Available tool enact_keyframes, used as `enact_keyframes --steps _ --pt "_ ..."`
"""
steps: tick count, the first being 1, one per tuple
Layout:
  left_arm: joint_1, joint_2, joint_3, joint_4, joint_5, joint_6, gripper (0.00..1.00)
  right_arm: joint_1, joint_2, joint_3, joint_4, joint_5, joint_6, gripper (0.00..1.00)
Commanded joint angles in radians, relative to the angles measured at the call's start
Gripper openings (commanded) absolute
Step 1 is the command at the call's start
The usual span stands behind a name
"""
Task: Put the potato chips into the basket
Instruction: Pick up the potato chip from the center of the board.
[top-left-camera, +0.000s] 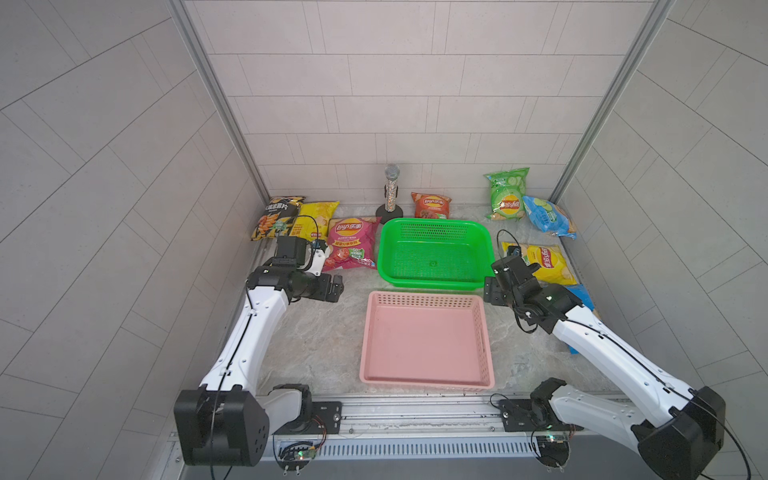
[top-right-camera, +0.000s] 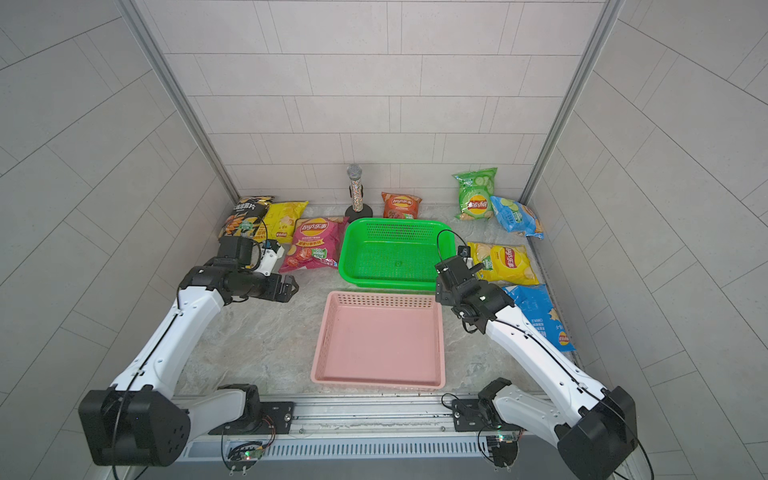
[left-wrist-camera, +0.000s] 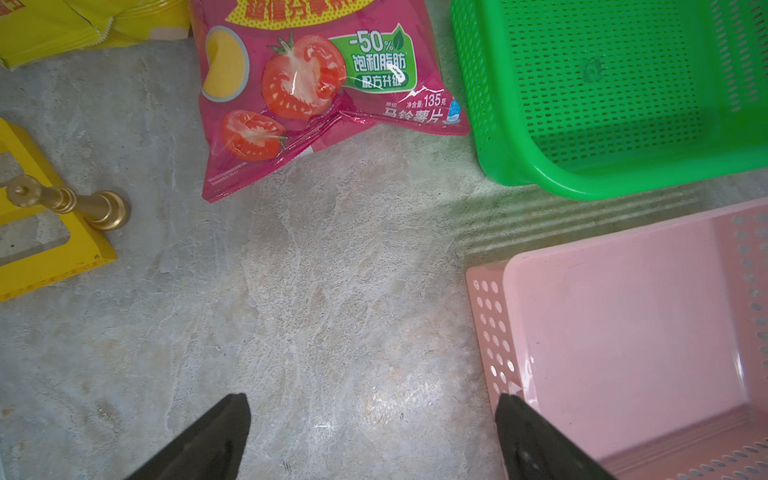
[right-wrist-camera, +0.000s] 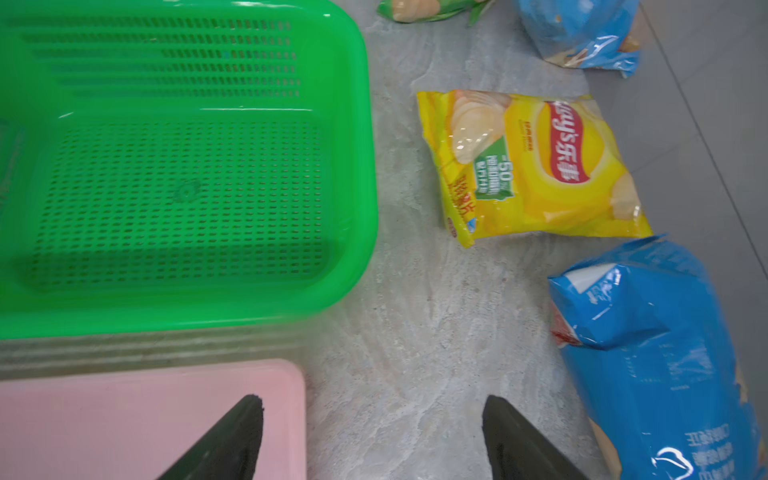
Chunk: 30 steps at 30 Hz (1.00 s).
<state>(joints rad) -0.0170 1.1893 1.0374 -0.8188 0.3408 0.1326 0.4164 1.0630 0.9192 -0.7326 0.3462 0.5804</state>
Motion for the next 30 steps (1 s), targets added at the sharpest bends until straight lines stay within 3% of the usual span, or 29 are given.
enact_keyframes --steps 1,8,16,30 --pt "0.007 0.003 -0.008 0.007 0.005 0.018 1.0 -0.124 -0.009 -0.037 -0.056 0.025 0.02 0.87" --pt "0.006 0.005 -0.012 0.009 0.009 0.015 1.0 -0.269 0.018 -0.103 -0.009 0.079 0.013 0.86" --pt "0.006 0.007 -0.013 0.012 0.011 0.015 1.0 -0.309 0.174 -0.087 0.058 0.164 -0.039 0.78" --pt "0.006 0.002 -0.016 0.014 -0.004 0.014 1.0 -0.35 0.484 0.09 0.063 0.276 -0.114 0.71"
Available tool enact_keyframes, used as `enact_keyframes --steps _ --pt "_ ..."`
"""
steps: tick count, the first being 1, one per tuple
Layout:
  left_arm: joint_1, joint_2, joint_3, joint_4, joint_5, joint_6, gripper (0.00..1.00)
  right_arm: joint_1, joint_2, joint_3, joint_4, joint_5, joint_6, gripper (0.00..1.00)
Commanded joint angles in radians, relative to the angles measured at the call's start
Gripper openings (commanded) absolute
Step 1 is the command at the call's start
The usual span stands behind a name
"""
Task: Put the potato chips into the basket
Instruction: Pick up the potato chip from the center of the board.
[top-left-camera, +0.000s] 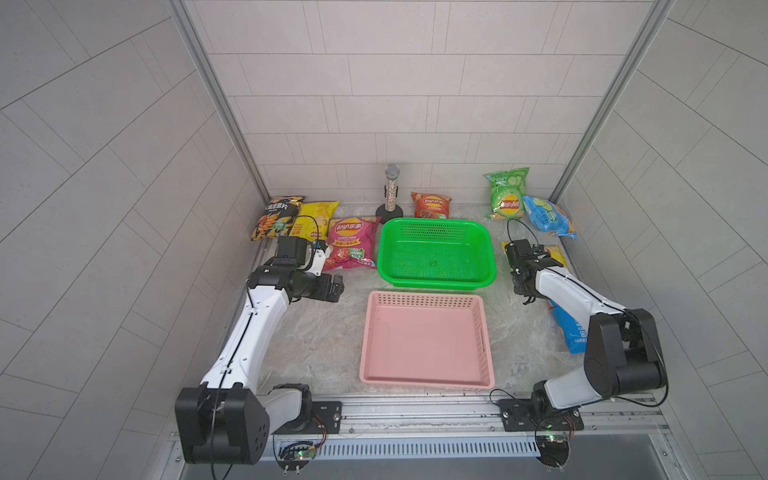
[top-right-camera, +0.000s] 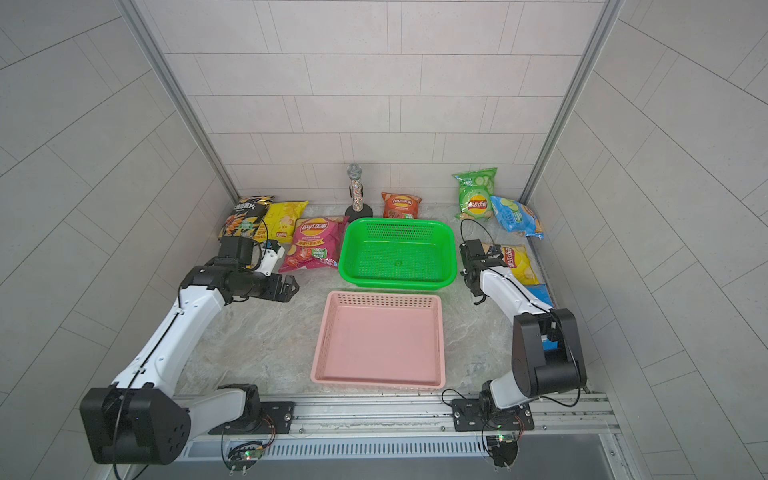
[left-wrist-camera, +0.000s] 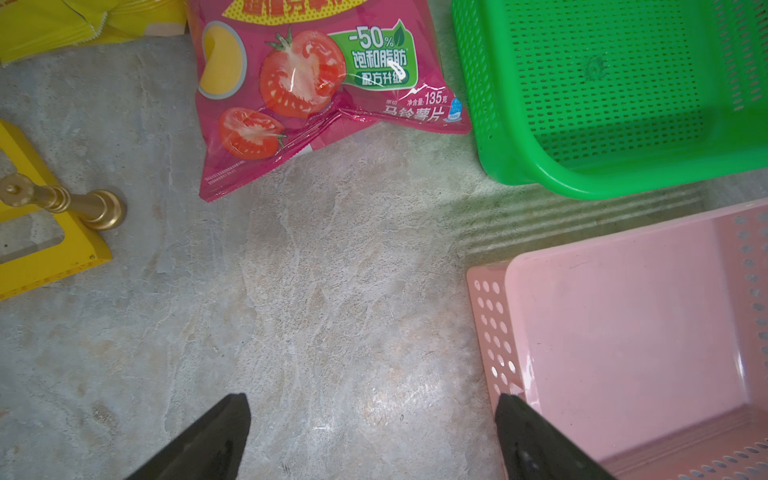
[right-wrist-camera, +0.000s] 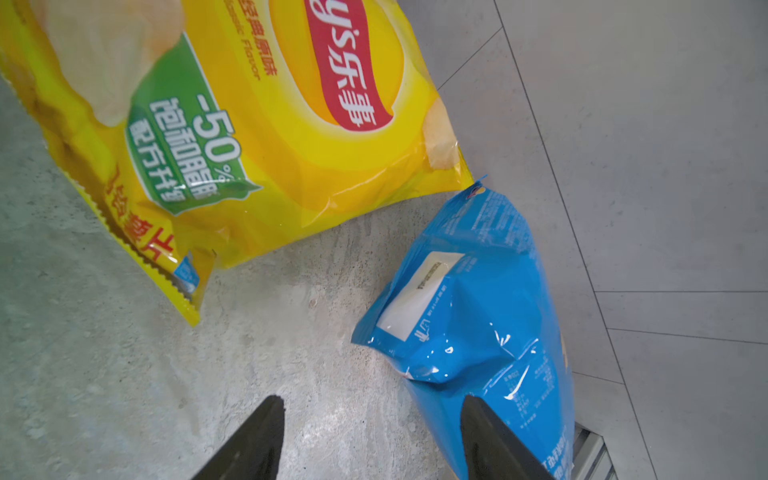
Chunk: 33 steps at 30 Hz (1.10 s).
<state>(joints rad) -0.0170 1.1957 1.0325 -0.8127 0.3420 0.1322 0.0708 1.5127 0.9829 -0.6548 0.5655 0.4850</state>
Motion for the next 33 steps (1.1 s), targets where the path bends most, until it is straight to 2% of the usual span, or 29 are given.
enact_keyframes --steps 1,13,17,21,25,28,29,31,33 --pt "0.007 -0.004 -0.011 0.007 -0.006 0.015 1.0 -0.004 0.05 0.035 -0.017 0.068 -0.018 0.71" --pt "0.007 -0.001 -0.009 0.006 -0.003 0.014 1.0 -0.02 0.189 0.077 -0.04 0.143 -0.006 0.65" --pt "0.007 -0.002 -0.007 0.004 -0.006 0.014 1.0 -0.02 0.215 0.072 -0.034 0.161 -0.002 0.59" --pt "0.006 0.0 -0.005 0.001 -0.006 0.012 1.0 -0.021 0.217 0.07 -0.034 0.178 0.0 0.48" --pt "0.007 0.003 -0.005 0.0 -0.006 0.012 1.0 -0.022 0.201 0.056 -0.02 0.189 0.0 0.3" --pt "0.006 0.003 -0.005 0.0 -0.006 0.012 1.0 -0.024 0.197 0.056 -0.02 0.189 0.0 0.3" --pt "0.006 0.003 -0.005 0.0 -0.006 0.012 1.0 -0.024 0.196 0.053 -0.022 0.189 0.0 0.25" --pt "0.007 0.001 -0.004 0.0 -0.007 0.012 1.0 -0.023 0.19 0.05 -0.021 0.191 0.001 0.22" --pt "0.006 -0.002 -0.005 0.0 -0.008 0.012 1.0 -0.023 0.188 0.047 -0.021 0.197 0.002 0.11"
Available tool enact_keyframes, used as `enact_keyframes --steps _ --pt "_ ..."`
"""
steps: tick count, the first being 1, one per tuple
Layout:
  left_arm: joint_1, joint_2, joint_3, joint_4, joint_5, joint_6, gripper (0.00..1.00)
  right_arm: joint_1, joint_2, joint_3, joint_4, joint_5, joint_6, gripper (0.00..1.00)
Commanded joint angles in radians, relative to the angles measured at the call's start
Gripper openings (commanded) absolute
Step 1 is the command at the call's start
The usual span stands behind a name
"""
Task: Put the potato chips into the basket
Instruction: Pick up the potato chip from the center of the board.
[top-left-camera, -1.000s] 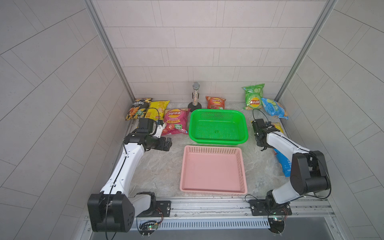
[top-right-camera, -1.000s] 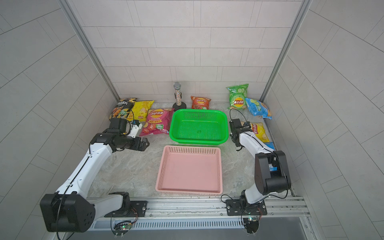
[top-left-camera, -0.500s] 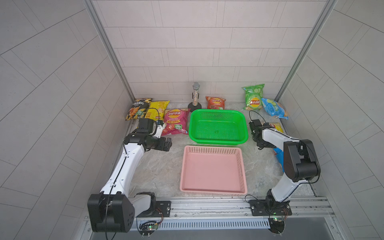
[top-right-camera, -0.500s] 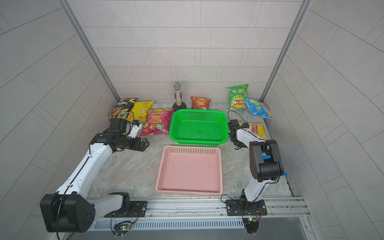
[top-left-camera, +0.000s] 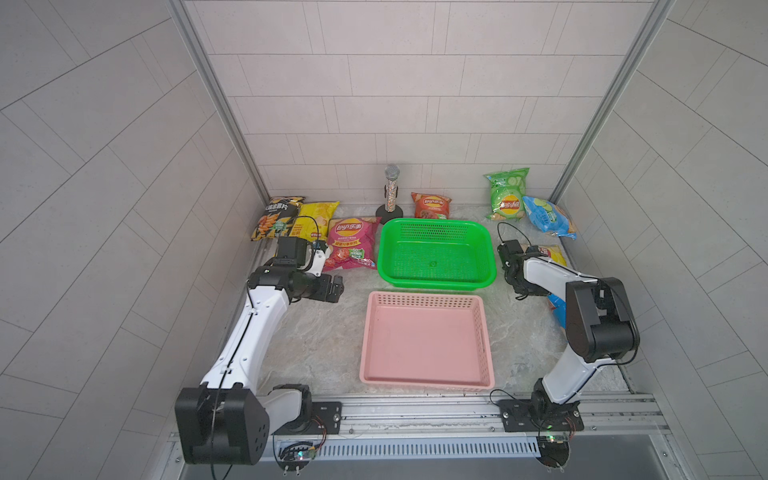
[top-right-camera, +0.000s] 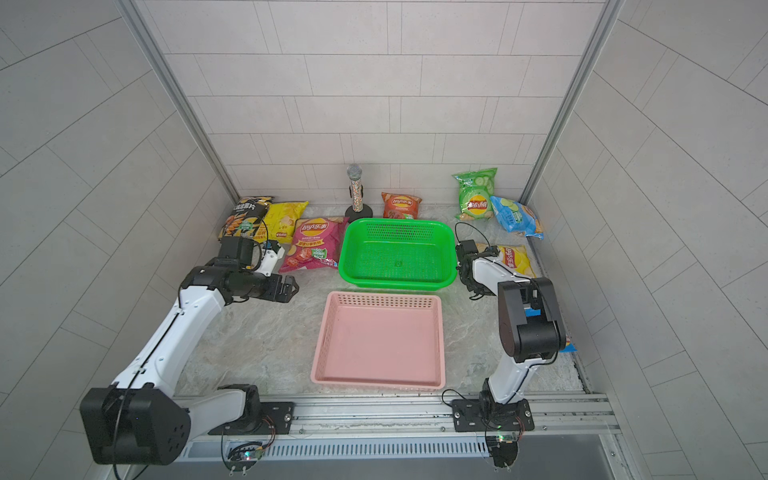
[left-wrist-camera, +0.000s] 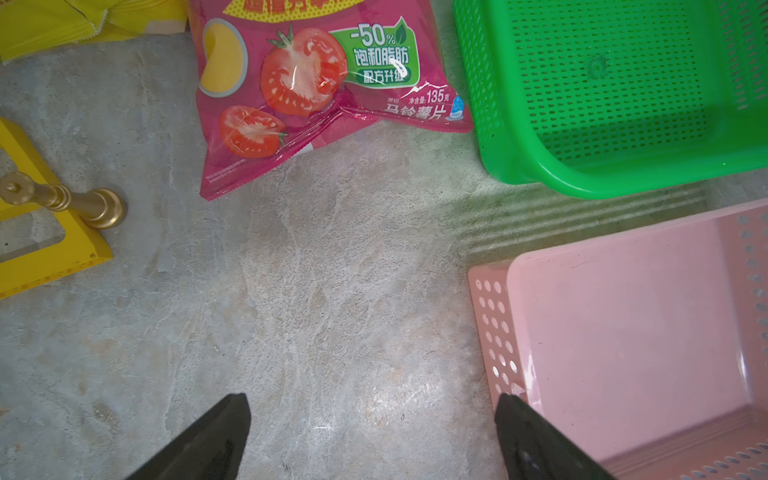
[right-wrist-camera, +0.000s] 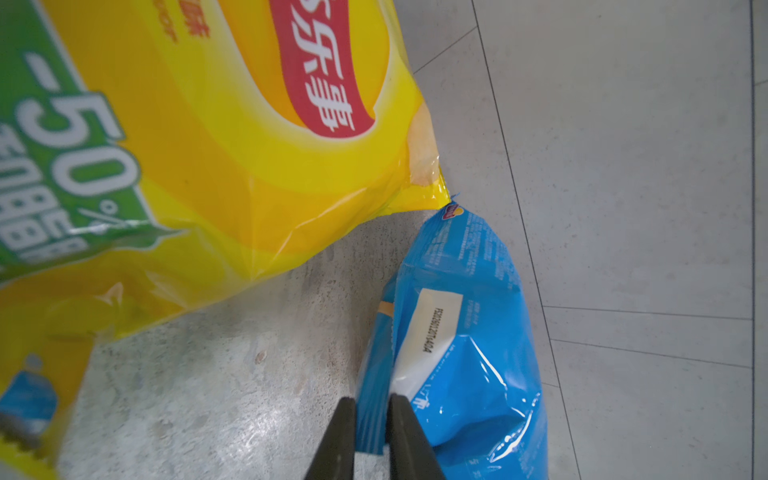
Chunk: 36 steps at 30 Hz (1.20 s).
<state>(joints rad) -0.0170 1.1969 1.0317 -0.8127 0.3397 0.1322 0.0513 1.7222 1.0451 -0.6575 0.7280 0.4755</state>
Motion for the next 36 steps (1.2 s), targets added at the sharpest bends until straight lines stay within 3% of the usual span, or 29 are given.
enact_keyframes --steps 1,2,8,18,26,36 --pt "0.007 -0.002 -0.004 0.0 -0.007 0.013 1.0 -0.004 -0.024 -0.014 -0.019 0.036 0.012 0.04" --pt "0.007 -0.004 -0.004 -0.002 -0.005 0.012 1.0 -0.004 -0.028 -0.013 -0.021 0.035 0.014 0.0" --pt "0.006 -0.003 -0.003 -0.001 0.002 0.012 1.0 0.002 -0.097 0.006 -0.066 0.035 0.021 0.0" --pt "0.006 -0.006 -0.007 -0.001 0.013 0.012 1.0 0.03 -0.376 0.06 -0.147 -0.029 0.025 0.0" --pt "0.007 0.002 -0.009 0.002 0.014 0.014 1.0 0.031 -0.589 0.124 -0.178 -0.161 -0.02 0.0" --pt "0.007 0.016 -0.01 0.004 0.023 0.015 1.0 0.037 -0.714 0.284 -0.254 -0.41 -0.066 0.0"
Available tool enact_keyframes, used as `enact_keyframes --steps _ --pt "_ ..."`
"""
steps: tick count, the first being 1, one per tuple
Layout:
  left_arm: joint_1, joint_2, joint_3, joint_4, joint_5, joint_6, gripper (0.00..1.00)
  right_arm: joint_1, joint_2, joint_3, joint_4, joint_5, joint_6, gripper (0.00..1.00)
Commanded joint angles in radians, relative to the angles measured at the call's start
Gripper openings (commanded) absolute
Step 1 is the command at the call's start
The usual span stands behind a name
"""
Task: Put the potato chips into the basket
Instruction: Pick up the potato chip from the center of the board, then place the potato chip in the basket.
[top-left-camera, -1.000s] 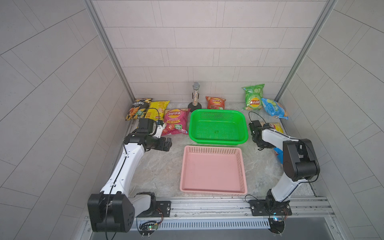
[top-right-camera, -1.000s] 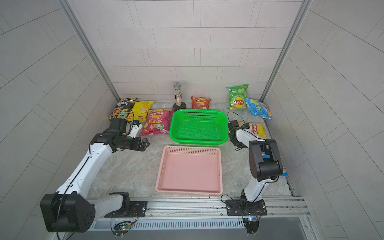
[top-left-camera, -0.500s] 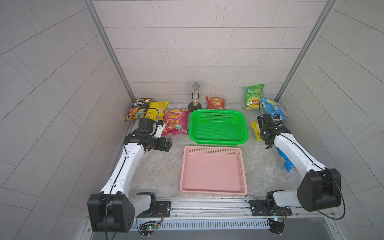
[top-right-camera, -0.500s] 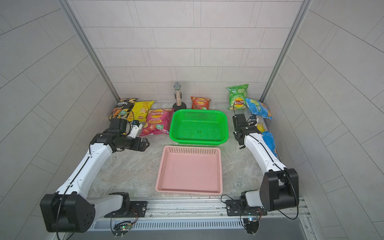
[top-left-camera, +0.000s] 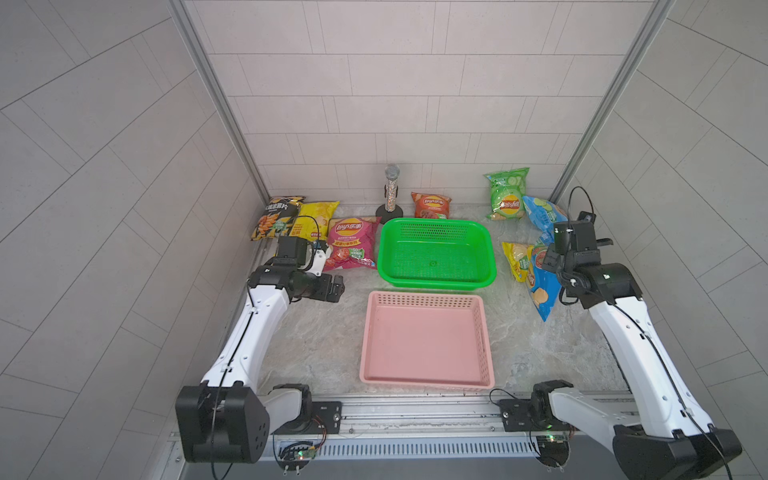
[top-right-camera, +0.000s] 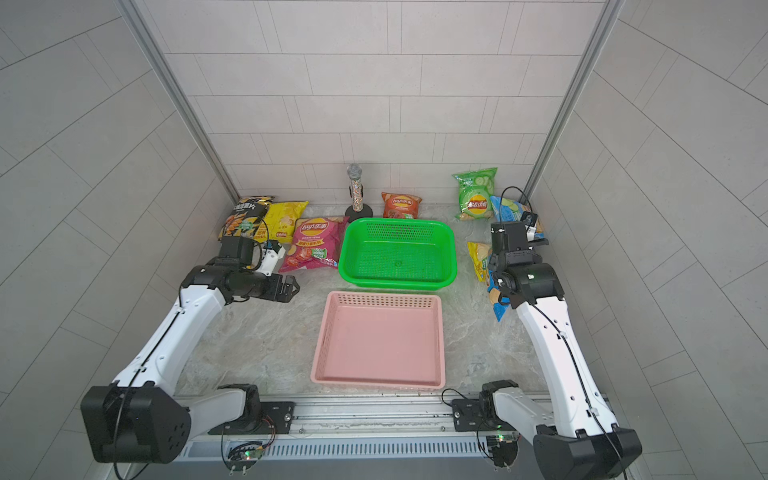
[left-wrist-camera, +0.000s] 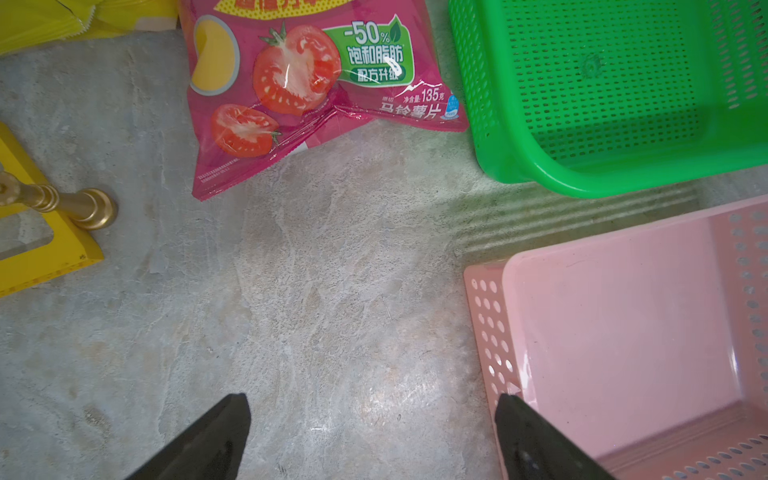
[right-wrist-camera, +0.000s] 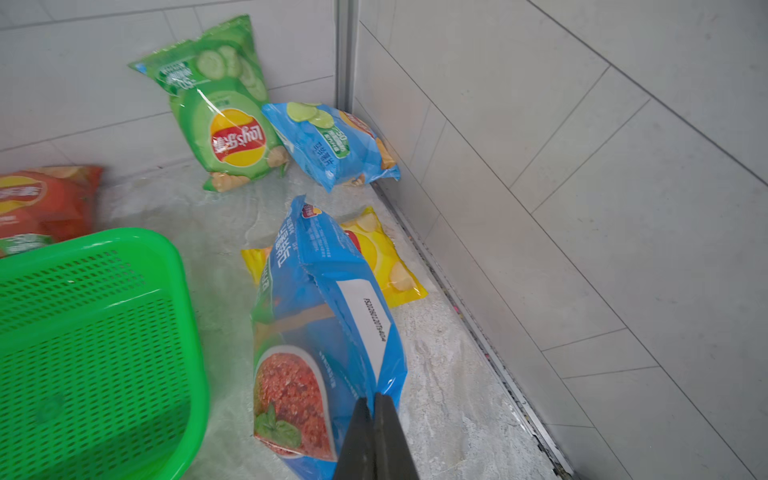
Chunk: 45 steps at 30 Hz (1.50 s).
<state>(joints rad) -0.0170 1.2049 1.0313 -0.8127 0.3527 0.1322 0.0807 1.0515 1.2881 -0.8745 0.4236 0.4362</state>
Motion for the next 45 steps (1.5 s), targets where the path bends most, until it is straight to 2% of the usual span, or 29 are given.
enact_keyframes --steps 1,4,9,12,14,18,22,25,31,34,41,45 --pt "0.006 0.007 -0.01 0.004 0.012 0.015 1.0 0.007 -0.055 0.052 -0.032 -0.144 -0.029 0.0" --pt "0.007 0.005 -0.011 0.003 0.011 0.016 1.0 0.007 -0.083 0.084 -0.016 -0.317 -0.031 0.0" --pt "0.007 0.006 -0.01 0.004 0.011 0.017 1.0 0.027 -0.084 0.135 0.014 -0.676 0.02 0.0" --pt "0.007 0.008 -0.011 0.004 0.01 0.017 1.0 0.084 -0.082 0.138 0.055 -0.839 0.075 0.0" --pt "0.007 0.01 -0.011 0.005 0.009 0.015 1.0 0.152 -0.083 0.138 0.084 -0.892 0.11 0.0" --pt "0.007 0.01 -0.011 0.006 0.012 0.016 1.0 0.317 -0.078 0.108 0.179 -0.924 0.181 0.0" --pt "0.007 0.013 -0.011 0.006 0.008 0.015 1.0 0.475 -0.053 -0.022 0.423 -0.999 0.315 0.0" --pt "0.007 0.01 -0.013 0.006 0.005 0.017 1.0 0.58 -0.008 -0.113 0.58 -0.999 0.38 0.0" --pt "0.006 0.005 -0.014 0.009 0.001 0.014 1.0 0.751 0.103 -0.159 0.667 -0.999 0.38 0.0" --pt "0.006 0.001 -0.014 0.007 0.001 0.015 1.0 0.778 0.123 -0.2 0.71 -1.004 0.418 0.0" --pt "0.007 -0.001 -0.014 0.009 0.0 0.015 1.0 0.793 0.157 -0.397 1.046 -1.091 0.628 0.0" --pt "0.007 0.006 -0.014 0.01 0.003 0.015 1.0 0.801 0.2 -0.444 1.134 -1.114 0.682 0.0"
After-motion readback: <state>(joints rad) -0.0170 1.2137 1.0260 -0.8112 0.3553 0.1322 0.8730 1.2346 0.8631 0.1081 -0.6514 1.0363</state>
